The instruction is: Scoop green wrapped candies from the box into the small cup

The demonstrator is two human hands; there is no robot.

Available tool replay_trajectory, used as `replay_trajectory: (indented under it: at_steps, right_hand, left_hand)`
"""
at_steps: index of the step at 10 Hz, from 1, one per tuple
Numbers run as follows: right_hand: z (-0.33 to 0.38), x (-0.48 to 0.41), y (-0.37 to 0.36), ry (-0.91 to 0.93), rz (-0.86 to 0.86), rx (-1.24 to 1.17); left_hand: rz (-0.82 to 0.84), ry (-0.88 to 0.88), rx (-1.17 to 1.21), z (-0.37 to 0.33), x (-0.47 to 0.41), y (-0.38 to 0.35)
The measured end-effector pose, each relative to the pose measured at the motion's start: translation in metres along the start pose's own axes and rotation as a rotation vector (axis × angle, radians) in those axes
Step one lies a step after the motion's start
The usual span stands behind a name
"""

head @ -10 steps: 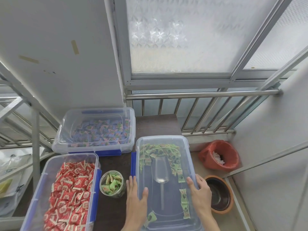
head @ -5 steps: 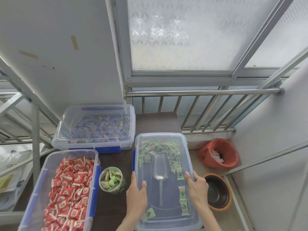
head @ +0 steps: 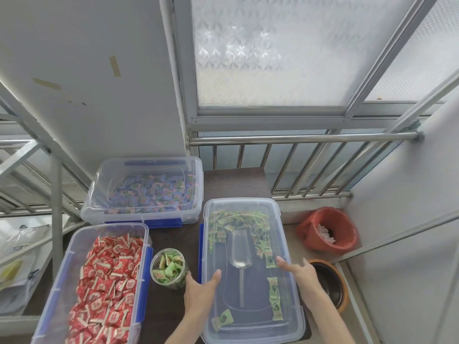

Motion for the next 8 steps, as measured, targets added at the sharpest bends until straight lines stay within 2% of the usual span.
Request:
replay_trajectory:
  at_steps: [1,3,6,7,8]
  right_hand:
    - [0.004,-0.005,-0.002,0.046,0.052,0.072]
    - [0.018,0.005,-0.005,0.375,-0.022,0.258]
    - [0.023,0.016,-0.013,0.376,-0.155,0.303]
    - [0.019,0.019,-0.015,0.355,-0.117,0.303]
    - [0.025,0.025,-0.010,0.306,-0.081,0.408]
  left_hand:
    - [0.010,0.004,0.061,0.003,-0.008,0.001]
    - [-0.069,-0.138,-0.067,-0.009,0.006,-0.001]
    - [-0.102,-0.146,-0.050,-0.009,0.012,-0.004]
    - [-0.049,-0.172,-0.083,-0.009,0.014,-0.005]
    - [0.049,-0.274,-0.075,-0.025,0.023,0.006]
Point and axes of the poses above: each hand's wrist, its own x-axis away from the middle knuckle, its own y-axis out of the back of the hand, z = x × y, the point moved 8 cm from there along -x, towards the middle knuckle, and after that the axes turned 10 degrees about -x, right-handed, at the moved point
